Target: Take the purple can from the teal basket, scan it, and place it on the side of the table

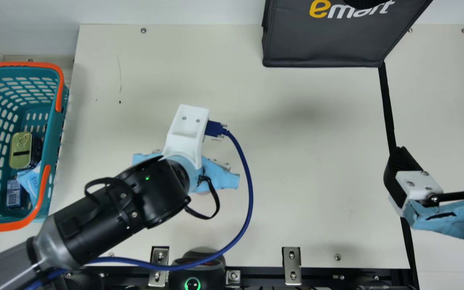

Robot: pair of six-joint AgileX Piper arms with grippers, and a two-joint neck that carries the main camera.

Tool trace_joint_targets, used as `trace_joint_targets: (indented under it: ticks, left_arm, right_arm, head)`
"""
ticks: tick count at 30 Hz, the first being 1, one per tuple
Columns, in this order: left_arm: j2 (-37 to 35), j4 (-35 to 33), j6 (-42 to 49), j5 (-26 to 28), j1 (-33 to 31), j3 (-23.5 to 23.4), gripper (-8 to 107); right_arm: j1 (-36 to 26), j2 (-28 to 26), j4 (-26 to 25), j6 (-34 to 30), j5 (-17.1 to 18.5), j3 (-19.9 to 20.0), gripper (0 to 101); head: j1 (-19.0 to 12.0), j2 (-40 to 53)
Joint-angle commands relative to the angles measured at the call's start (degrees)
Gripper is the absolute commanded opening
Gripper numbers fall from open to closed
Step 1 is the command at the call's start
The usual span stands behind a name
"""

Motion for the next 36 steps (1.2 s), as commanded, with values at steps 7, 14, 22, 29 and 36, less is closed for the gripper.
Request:
trace_joint_targets:
  ticks: [7, 14, 22, 29, 36]
  left_arm:
    - [-2.11, -2.25, 9.04, -1.62, 0.73, 2.40, -8]
    - [-3.42, -4.36, 16.01, -3.15, 0.63, 3.65, -8]
    - [-4.30, -6.24, 24.13, -4.86, 0.60, 4.34, -8]
    - [-4.91, -8.26, 32.27, -6.35, 1.07, 5.15, -8]
    - [-5.17, -10.34, 39.71, -7.68, 2.77, 5.59, -8]
  right_arm:
    - [0.00, 0.00, 0.00, 0.00, 0.00, 0.00, 95]
    - [0.00, 0.00, 0.00, 0.00, 0.00, 0.00, 95]
    - [0.00, 0.00, 0.00, 0.00, 0.00, 0.00, 95]
    - [0.00, 0.00, 0.00, 0.00, 0.00, 0.00, 95]
    - [0.00, 0.00, 0.00, 0.00, 0.00, 0.00, 95]
  head:
    - [-1.66, 0.09]
    - [-1.66, 0.09]
    - [-1.66, 0.09]
    - [-1.66, 0.09]
    - [-1.66, 0.09]
